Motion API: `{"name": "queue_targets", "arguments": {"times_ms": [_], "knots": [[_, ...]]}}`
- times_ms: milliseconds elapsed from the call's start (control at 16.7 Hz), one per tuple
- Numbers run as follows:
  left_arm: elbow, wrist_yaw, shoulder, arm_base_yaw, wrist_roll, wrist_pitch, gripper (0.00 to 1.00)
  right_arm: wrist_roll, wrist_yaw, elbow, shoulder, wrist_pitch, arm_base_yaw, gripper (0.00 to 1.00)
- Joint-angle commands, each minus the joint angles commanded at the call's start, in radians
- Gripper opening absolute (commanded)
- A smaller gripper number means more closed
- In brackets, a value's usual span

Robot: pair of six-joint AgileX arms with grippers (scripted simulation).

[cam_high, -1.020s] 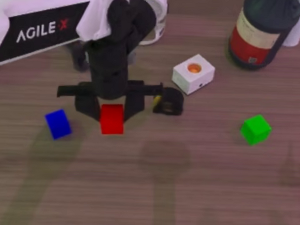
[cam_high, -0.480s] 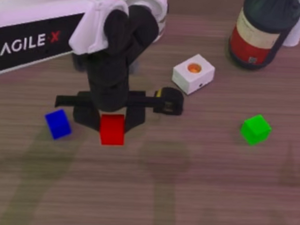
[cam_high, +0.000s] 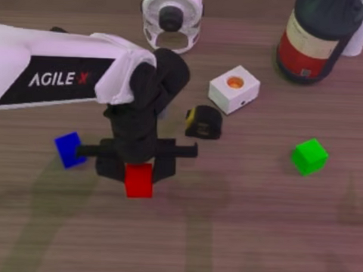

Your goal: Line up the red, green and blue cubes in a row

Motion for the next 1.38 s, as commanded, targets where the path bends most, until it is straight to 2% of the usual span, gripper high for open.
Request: {"name": "queue_targets", "arguments": {"times_ms": [240,1020,1380], "knots": [[-0.008,0.000,0.004,-0.001,0.000,0.009,0.00,0.000,0.000,0.000,0.000,0.000,0.000,1.00],[-0.008,0.000,0.004,-0.001,0.000,0.009,0.98,0.000,0.000,0.000,0.000,0.000,0.000,1.00],[-0.008,0.000,0.004,-0.001,0.000,0.009,1.00,0.000,0.000,0.000,0.000,0.000,0.000,1.00]]}}
